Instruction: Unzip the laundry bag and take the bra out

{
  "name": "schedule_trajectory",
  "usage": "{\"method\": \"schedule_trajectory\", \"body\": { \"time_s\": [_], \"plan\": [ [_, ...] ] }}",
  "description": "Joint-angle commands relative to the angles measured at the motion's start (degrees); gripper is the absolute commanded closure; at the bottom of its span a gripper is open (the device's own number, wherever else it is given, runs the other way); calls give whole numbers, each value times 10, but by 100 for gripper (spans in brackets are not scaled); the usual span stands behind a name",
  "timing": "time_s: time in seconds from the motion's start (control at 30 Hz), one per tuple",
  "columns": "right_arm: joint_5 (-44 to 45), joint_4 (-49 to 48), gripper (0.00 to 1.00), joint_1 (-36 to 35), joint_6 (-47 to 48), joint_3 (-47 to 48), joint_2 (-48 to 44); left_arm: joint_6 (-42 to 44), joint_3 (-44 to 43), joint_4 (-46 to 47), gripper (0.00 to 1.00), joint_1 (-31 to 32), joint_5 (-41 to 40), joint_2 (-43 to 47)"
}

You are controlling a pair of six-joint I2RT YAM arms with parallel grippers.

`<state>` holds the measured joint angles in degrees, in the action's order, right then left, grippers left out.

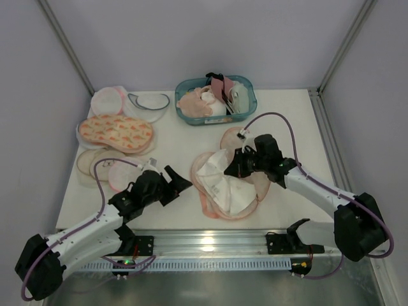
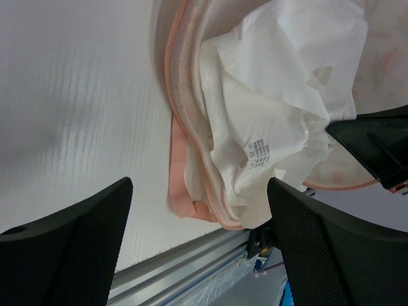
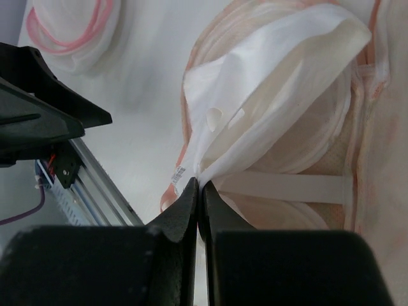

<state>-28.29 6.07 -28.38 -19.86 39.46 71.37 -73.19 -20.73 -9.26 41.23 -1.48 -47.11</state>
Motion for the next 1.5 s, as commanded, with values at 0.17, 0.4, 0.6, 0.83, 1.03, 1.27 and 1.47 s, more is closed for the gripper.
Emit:
{"method": "schedule_trajectory", "body": {
  "time_s": [0.17,0.4,0.6,0.83,1.03,1.27,1.47],
  "plan": [
    [-19,3,96,3,-4,149,-25,-3,3,2,12,0,-6,27],
    [-4,23,96,17,-7,280,29,-4,6,9,12,0,2,36],
    [1,52,96,41,-6,457,155,-6,11,25,12,0,11,34],
    [-22,51,96,70,-26,677,338,-11,17,35,12,0,35,41],
    [2,39,96,82,-51,813,465,-10,17,25,12,0,38,55],
    [103,49,96,97,-61,910,577,-12,15,-11,12,0,31,86],
    [207,25,96,104,-45,918,620,-13,12,-47,12,0,20,119]
  ]
}}
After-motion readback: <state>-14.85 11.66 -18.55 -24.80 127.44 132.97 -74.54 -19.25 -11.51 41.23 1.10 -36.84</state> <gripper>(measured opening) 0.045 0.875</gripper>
